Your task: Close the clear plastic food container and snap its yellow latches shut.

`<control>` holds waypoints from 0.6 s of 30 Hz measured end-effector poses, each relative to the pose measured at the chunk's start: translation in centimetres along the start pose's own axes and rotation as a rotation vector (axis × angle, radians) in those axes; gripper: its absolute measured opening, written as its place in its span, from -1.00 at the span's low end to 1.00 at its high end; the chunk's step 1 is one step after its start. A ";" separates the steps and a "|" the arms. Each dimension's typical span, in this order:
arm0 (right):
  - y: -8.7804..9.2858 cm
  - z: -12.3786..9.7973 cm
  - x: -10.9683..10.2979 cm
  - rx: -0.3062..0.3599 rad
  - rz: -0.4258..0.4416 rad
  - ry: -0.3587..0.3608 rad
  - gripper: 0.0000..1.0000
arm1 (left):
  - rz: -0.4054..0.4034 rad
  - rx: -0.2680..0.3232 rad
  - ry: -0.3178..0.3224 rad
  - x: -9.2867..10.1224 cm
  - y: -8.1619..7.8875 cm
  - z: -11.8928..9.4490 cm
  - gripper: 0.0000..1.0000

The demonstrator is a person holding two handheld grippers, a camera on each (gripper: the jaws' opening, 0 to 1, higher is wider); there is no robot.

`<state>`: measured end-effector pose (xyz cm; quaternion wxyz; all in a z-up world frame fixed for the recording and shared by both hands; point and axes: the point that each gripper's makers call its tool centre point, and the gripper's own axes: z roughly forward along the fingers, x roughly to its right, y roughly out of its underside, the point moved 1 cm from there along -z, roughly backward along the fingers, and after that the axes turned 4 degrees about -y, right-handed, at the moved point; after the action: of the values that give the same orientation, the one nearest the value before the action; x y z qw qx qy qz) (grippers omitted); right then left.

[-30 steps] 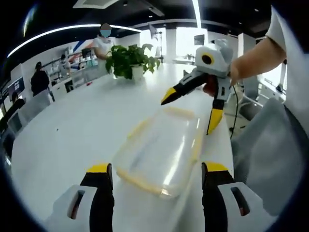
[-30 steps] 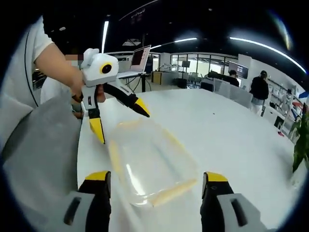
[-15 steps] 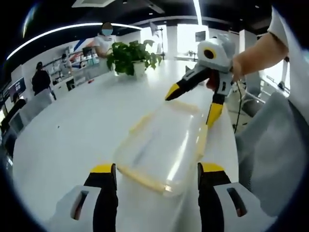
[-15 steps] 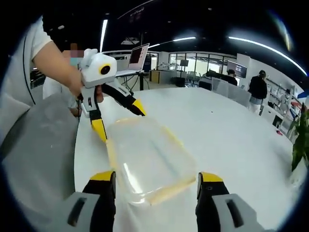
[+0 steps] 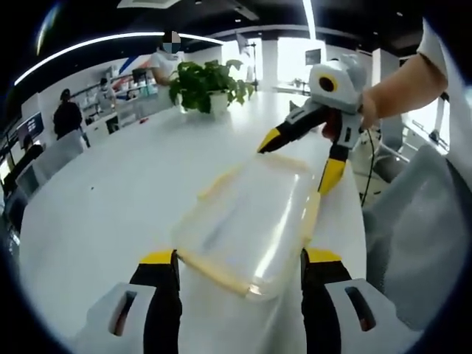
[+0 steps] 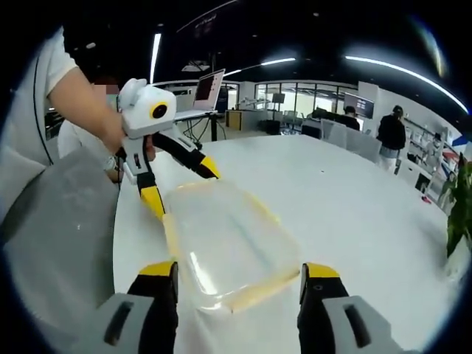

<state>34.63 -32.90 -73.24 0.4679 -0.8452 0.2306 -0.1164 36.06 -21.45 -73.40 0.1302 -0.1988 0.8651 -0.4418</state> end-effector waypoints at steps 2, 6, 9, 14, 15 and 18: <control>-0.1 0.1 0.0 0.002 0.000 -0.003 0.28 | -0.002 -0.001 -0.001 -0.1 0.1 -0.2 0.29; -0.4 0.8 -0.3 0.003 -0.001 -0.009 0.28 | -0.008 -0.007 -0.007 -0.5 0.5 -0.6 0.29; -0.7 1.3 -0.4 0.005 -0.004 -0.015 0.28 | -0.014 -0.012 -0.014 -0.9 0.9 -1.1 0.29; -1.4 2.3 -0.9 0.008 -0.011 -0.027 0.27 | -0.020 -0.017 -0.023 -1.5 1.5 -2.0 0.29; -1.5 2.5 -1.0 0.008 -0.014 -0.030 0.27 | -0.022 -0.018 -0.024 -1.6 1.6 -2.2 0.29; -1.8 3.0 -1.3 0.010 -0.017 -0.036 0.27 | -0.025 -0.020 -0.026 -2.0 1.9 -2.6 0.28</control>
<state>35.28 -29.22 -73.29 0.4753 -0.8466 0.2144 -0.1062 36.35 -17.69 -73.42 0.1338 -0.2164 0.8653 -0.4319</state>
